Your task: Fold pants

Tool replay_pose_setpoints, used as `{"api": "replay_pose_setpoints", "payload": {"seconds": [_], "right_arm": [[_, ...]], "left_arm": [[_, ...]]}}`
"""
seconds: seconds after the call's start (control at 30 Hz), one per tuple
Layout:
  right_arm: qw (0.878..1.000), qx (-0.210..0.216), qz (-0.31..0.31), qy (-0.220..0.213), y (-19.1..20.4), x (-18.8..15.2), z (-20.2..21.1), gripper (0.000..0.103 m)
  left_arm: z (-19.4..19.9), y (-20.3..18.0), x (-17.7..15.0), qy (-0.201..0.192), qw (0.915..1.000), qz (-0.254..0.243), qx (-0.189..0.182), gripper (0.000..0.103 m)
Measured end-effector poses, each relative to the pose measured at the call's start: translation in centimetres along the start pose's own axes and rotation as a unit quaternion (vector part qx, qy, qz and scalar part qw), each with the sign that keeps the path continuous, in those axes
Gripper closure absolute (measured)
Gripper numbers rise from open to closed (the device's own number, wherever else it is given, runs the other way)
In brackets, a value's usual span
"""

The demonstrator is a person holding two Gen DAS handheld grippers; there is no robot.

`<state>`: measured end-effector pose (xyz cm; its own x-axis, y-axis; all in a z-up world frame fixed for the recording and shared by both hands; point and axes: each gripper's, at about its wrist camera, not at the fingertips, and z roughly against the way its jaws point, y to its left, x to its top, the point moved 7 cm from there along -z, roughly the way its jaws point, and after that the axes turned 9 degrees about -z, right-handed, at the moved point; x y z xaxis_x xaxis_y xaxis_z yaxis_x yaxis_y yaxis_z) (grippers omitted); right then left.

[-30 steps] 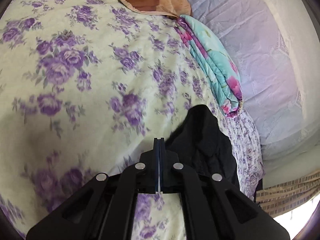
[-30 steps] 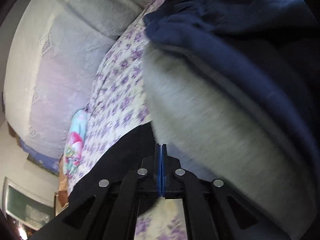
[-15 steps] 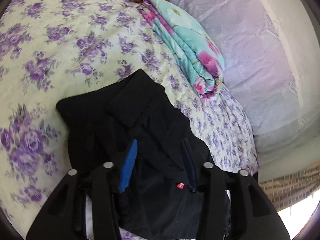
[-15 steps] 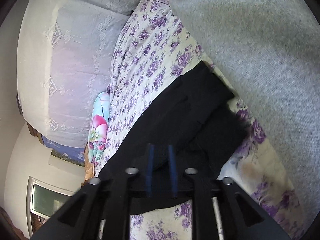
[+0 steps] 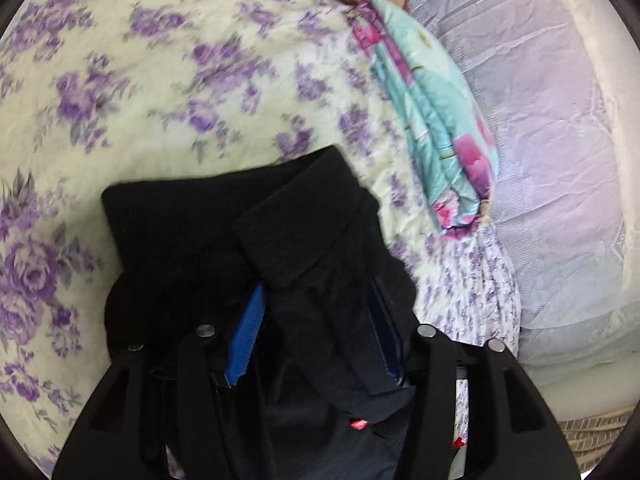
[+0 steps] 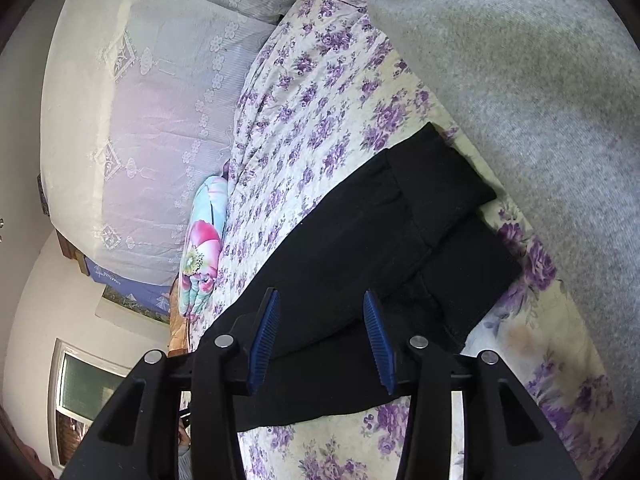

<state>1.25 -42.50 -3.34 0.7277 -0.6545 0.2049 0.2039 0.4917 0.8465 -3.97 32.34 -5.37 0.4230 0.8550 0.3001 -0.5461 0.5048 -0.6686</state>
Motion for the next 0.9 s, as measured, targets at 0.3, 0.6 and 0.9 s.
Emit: {"api": "replay_pose_setpoints", "payload": {"seconds": [0.3,0.6,0.9], "right_arm": [[1.0,-0.005,-0.002,0.005,-0.3,-0.5,-0.4,0.055],[0.997,0.01,-0.071,0.009,-1.4,-0.1,-0.5,0.055],[0.991,-0.029,-0.129,0.01,-3.6,1.2,-3.0,0.072]], "left_arm": [[-0.6,0.7,0.7,-0.003,0.9999,-0.005,-0.016,0.086],[1.4,-0.1,2.0,0.006,0.9976,-0.014,-0.068,0.088],[1.1,-0.2,2.5,0.017,0.9977,-0.022,-0.062,0.088]]}}
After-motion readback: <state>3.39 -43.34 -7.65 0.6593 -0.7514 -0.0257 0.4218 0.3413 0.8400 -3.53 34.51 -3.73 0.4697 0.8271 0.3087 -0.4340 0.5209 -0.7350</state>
